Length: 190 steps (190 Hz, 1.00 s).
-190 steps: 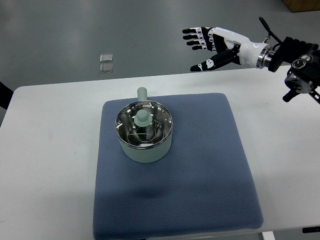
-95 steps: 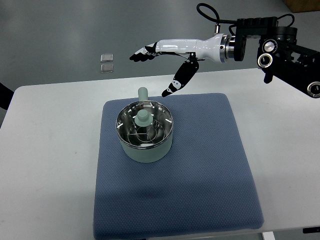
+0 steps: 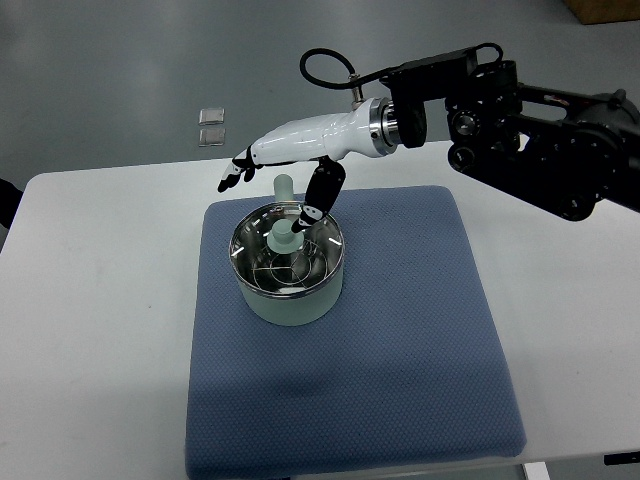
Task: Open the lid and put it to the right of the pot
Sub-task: 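Lower the right hand and close its fingers around the green lid knob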
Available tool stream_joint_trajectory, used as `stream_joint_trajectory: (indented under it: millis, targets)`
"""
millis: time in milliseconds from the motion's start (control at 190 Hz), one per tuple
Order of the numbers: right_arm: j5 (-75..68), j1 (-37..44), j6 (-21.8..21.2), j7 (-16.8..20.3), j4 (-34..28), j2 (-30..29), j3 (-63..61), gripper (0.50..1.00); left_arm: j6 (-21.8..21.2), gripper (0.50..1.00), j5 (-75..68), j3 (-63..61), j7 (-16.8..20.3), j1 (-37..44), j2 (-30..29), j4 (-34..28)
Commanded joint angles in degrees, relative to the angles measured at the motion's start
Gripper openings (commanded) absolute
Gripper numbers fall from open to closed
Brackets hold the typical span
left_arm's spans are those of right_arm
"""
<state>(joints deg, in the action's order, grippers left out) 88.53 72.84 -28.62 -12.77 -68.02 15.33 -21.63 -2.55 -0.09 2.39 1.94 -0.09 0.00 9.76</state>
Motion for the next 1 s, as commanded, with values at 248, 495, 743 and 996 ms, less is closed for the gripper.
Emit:
stream_joint_trajectory:
  millis: [248,495,743,996]
  targets:
    - [7.44,2.48,0.76,0.29,1.14,-3.55,4.67,0.817,0.0,1.0,0.0,-0.01,-0.01,0.0,0.0,0.0]
    - [12.28,2.39,3.75,0.38,2.37,-4.69,7.57,0.76,0.0,1.0,0.0,-0.01,-0.01,0.0,0.0,0.0]
    - [13.42,2.3,4.36,0.38,2.55,-4.69,8.45,0.731,0.0,1.0,0.0,-0.01,-0.01,0.0,0.0,0.0]
    - [15.17,2.39,4.45,0.38,2.81,-4.69,8.98,0.731,0.0,1.0,0.0,-0.01,-0.01,0.0,0.0,0.0]
